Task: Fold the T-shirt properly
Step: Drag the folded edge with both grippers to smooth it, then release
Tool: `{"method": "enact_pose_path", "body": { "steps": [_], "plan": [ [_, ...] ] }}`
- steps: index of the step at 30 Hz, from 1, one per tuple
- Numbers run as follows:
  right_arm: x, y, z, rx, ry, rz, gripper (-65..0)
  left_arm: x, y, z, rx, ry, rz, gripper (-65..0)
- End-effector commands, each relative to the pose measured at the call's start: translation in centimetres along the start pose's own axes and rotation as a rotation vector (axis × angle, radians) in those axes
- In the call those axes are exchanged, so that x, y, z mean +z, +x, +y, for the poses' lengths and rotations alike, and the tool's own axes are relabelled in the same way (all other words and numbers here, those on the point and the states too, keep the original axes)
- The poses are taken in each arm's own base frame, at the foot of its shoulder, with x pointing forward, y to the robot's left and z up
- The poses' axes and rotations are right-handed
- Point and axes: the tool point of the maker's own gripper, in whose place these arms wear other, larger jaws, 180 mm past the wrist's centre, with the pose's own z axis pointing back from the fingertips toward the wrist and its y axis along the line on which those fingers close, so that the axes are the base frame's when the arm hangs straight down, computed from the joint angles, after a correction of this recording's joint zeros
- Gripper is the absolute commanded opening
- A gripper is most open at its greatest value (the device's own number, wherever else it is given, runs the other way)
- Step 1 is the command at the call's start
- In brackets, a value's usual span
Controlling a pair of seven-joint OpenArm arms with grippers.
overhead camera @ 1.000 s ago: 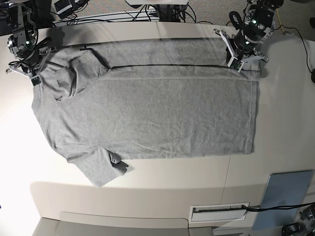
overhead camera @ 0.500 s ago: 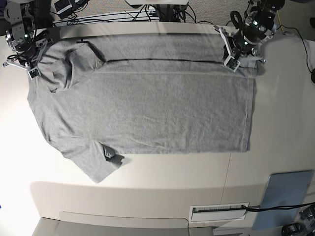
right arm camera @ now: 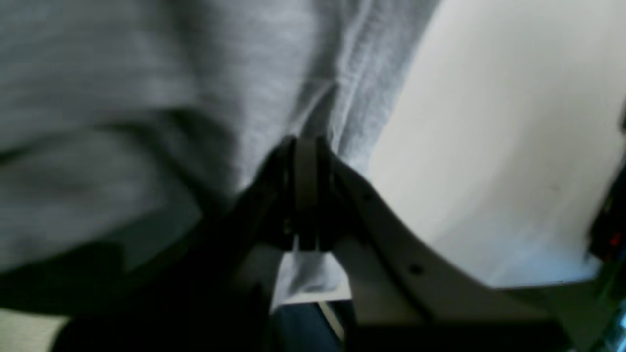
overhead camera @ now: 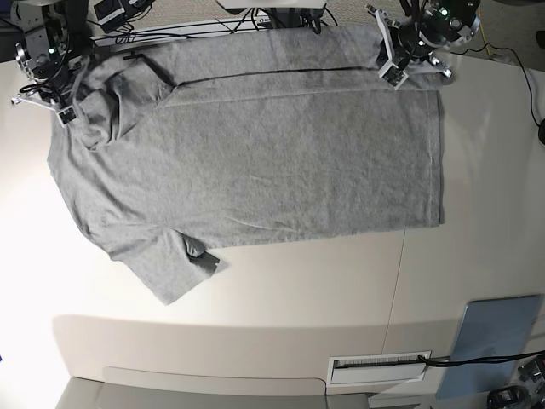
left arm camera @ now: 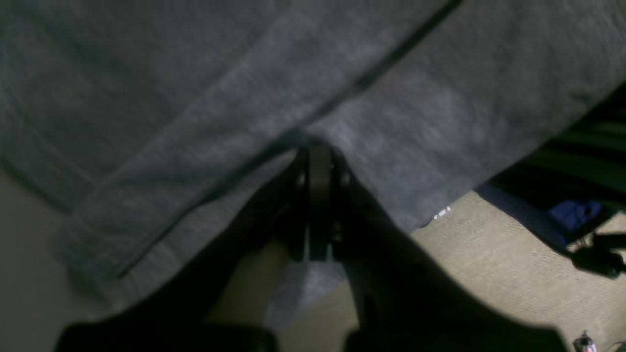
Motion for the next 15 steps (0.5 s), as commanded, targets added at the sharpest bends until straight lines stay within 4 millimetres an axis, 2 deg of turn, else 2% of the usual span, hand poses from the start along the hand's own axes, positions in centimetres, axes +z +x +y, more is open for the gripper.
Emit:
{"method": "enact_pose_path", "body": {
  "steps": [1,7,9,11,15],
  "plan": [
    [0.7,1.5,-2.3,0.001,-0.066,-0.045,-65.0,0.0,-0.2,0.5,-0.012,0.015,0.019,-65.0],
    [2.6,3.8,-6.0,-0.035,-0.161,-0.121,-65.0,0.1,2.2,1.7,-0.033,0.043,-0.03,-65.0],
    [3.0,4.3,-6.6,-0.04,-0.177,-0.142,-65.0,0.3,2.8,1.8,-0.039,0.047,-0.045,-62.6],
    [3.3,5.0,-6.8,-0.041,-0.182,-0.17,-65.0,0.7,3.3,1.7,-0.048,0.048,-0.06,-56.2],
    [3.5,6.1,-7.3,-0.046,-0.195,-0.197,-65.0,1.3,3.5,1.4,-0.061,0.05,-0.032,-39.1]
  ]
}}
